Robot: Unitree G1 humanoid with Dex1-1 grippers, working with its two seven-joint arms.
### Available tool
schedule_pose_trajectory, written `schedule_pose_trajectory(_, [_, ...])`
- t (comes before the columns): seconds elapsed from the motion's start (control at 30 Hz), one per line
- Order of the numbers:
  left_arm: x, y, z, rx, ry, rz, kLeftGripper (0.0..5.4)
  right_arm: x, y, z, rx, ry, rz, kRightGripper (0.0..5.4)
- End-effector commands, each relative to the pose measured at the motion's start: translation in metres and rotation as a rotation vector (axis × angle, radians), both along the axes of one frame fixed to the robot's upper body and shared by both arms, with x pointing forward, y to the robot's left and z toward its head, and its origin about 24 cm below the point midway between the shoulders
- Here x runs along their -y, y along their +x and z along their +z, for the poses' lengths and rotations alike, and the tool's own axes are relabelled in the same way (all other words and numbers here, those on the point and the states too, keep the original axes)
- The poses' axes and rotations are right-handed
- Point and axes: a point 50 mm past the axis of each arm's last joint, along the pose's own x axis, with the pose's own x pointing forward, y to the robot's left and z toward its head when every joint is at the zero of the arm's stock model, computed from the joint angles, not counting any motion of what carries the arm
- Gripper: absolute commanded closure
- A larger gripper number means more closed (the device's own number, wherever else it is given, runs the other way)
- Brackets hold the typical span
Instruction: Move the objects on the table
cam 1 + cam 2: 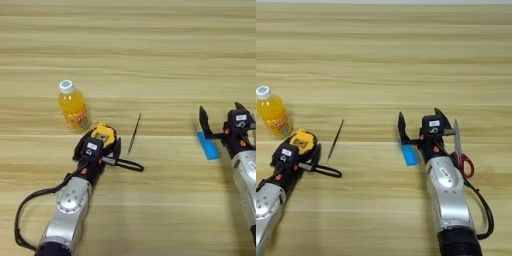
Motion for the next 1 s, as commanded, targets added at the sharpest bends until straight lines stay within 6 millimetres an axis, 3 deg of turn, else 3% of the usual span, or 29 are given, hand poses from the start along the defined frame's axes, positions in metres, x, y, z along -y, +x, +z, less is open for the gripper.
schedule_pose_trajectory(0.03, [0.004, -0.003, 0.0, 0.004, -0.006, -0.016, 1.25, -0.002, 0.001, 0.002, 0.0, -0.004, 0.006, 0.0])
schedule_pose_trajectory(0.23, [0.009, -0.004, 0.011, 0.054, -0.014, -0.033, 1.25, -0.002, 0.0, 0.003, 0.0, -0.005, 0.006, 0.0])
schedule_pose_trajectory(0.63, [0.046, -0.002, 0.067, 0.219, -0.094, -0.14, 1.27, -0.003, 0.002, 0.002, -0.001, -0.005, 0.008, 0.0])
schedule_pose_trajectory(1.0, [0.083, -0.003, 0.054, 0.141, -0.128, -0.275, 1.27, -0.008, 0.003, 0.003, 0.005, -0.003, 0.009, 0.0])
